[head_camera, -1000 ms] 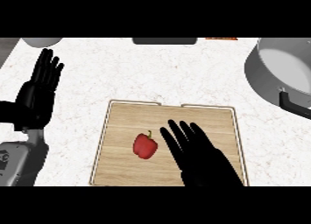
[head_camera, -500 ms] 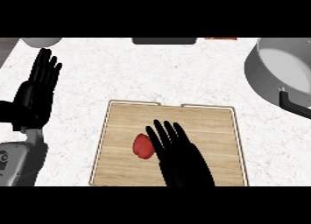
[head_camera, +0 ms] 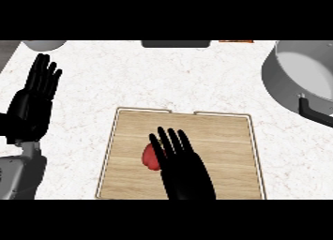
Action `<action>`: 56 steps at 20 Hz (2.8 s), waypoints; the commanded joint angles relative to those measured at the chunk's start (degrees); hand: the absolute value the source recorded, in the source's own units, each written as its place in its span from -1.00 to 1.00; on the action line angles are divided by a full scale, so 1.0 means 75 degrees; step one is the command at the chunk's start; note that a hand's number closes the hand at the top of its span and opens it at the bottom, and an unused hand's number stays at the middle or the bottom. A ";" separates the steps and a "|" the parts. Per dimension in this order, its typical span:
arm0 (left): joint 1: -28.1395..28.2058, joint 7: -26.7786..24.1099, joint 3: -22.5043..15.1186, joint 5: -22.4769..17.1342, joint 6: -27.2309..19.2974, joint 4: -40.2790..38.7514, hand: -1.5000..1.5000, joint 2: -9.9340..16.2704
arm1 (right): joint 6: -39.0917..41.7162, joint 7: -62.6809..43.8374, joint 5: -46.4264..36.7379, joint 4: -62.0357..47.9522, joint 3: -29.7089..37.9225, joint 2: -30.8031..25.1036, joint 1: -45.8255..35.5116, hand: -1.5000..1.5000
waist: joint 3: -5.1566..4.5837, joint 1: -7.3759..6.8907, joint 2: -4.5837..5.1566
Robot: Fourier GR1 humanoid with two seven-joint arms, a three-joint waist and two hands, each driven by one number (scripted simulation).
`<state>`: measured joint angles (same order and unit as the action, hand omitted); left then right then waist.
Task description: Pick the bell pepper from the tray and place it in the pot
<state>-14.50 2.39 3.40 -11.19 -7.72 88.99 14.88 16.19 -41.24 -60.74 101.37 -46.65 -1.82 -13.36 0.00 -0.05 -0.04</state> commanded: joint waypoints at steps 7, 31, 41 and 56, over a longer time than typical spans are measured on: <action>-0.0230 0.0313 -0.0189 0.0476 -0.0196 0.0204 0.00 -0.0372 | -0.0689 0.0059 0.0131 -0.1924 0.0411 0.0238 -0.0785 -1.00 | 0.0001 -0.0028 0.0005; -0.0317 0.0621 0.0489 0.0155 0.0447 0.0139 0.00 -0.0165 | -0.2722 0.1507 0.0120 -0.4017 -0.0882 0.0240 -0.1369 1.00 | 0.0001 -0.0032 0.0002; -0.0332 0.0298 0.0202 0.0400 0.0446 0.0013 0.00 -0.0454 | -0.3530 0.1797 0.2112 -0.5716 -0.0164 0.0237 -0.3631 1.00 | 0.0006 -0.0327 0.0084; 0.0174 0.0145 0.0222 0.0729 0.0070 0.0218 0.00 -0.0652 | -0.4139 -0.1407 -0.0143 -0.2613 0.1491 -0.1318 -0.4073 1.00 | 0.0003 0.0219 -0.0090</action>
<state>-14.70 3.68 6.13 -7.09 -5.92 89.63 11.14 -14.10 -47.98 -58.00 75.85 -39.93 -6.22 -43.20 -0.01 0.88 -0.48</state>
